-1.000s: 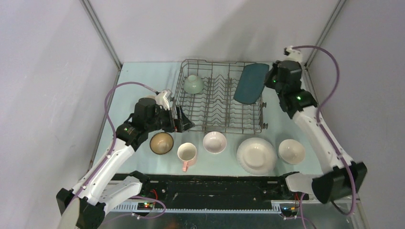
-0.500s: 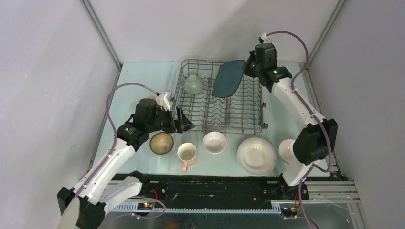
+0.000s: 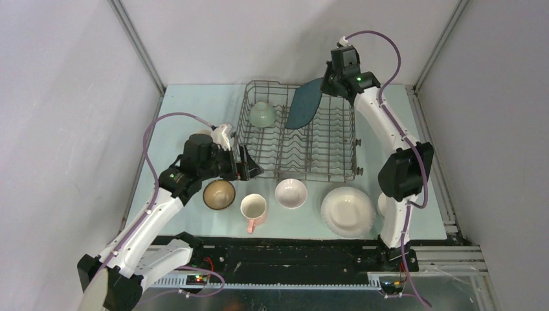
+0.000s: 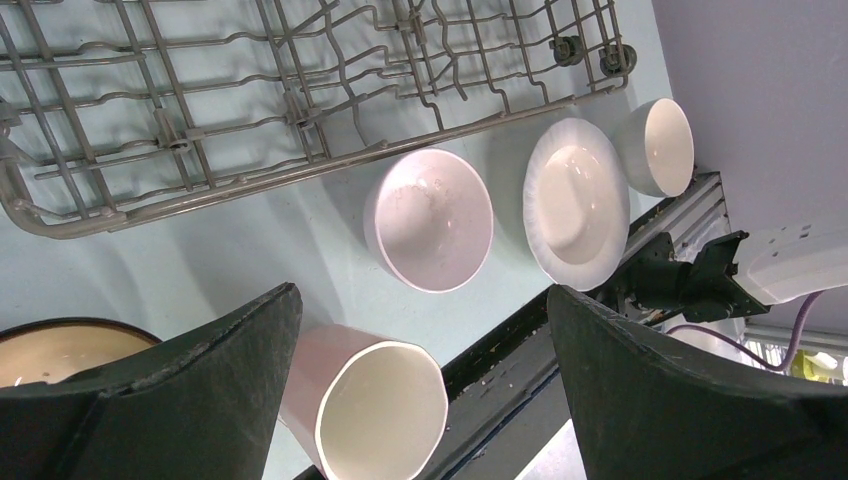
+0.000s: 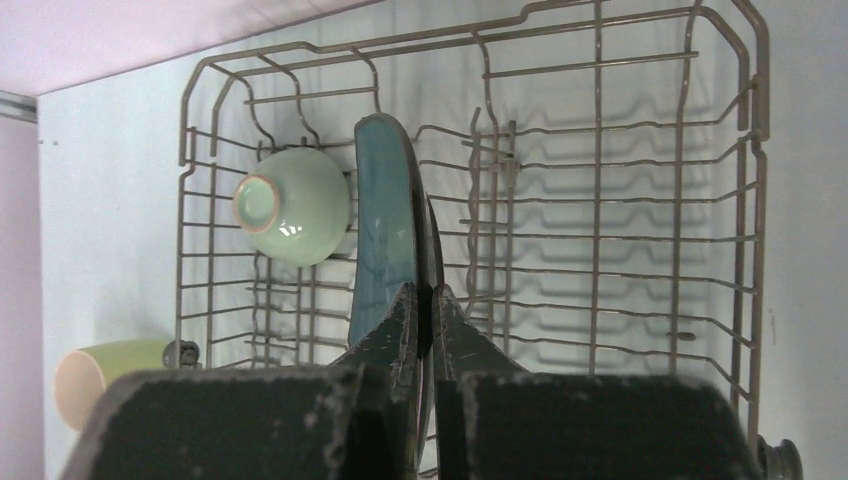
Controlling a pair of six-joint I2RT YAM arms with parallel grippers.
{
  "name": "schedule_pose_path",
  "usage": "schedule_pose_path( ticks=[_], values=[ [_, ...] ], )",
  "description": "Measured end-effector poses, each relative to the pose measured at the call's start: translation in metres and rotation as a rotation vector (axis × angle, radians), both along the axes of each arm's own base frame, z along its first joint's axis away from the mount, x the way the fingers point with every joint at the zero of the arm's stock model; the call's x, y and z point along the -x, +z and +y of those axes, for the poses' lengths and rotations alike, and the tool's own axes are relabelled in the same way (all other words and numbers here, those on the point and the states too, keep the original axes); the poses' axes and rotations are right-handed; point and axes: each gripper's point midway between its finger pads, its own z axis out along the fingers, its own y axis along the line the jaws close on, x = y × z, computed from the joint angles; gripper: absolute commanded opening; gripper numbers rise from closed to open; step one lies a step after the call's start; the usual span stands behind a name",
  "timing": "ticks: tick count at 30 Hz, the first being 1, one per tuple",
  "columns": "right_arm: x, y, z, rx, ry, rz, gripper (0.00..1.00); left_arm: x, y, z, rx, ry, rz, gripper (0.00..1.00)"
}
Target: Load the mixed dishes into the dish rack
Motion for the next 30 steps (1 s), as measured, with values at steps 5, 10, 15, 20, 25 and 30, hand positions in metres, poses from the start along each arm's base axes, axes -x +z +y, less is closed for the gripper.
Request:
schedule_pose_path(
  ticks=[5,10,15,20,25,30],
  values=[
    [-0.003,-0.009,-0.006,0.039,-0.01,0.027,0.0,0.0,0.0,0.0,-0.001,0.001,0.0,1.0],
    [-0.014,-0.017,-0.007,0.059,-0.005,0.046,0.0,0.0,0.0,0.0,-0.001,0.002,0.0,1.0],
    [-0.03,-0.034,-0.002,0.068,-0.004,0.063,0.0,-0.001,0.0,0.001,-0.004,0.008,-0.002,1.0],
    [-0.044,-0.05,0.002,0.087,-0.002,0.071,0.0,-0.002,-0.001,0.002,-0.009,0.016,-0.005,1.0],
    [-0.056,-0.063,0.011,0.098,0.007,0.053,0.0,-0.003,-0.001,0.003,-0.013,0.023,-0.008,1.0],
    [-0.073,-0.071,0.025,0.093,0.024,0.01,0.14,-0.005,0.0,0.005,-0.019,0.034,-0.017,1.0]
  ],
)
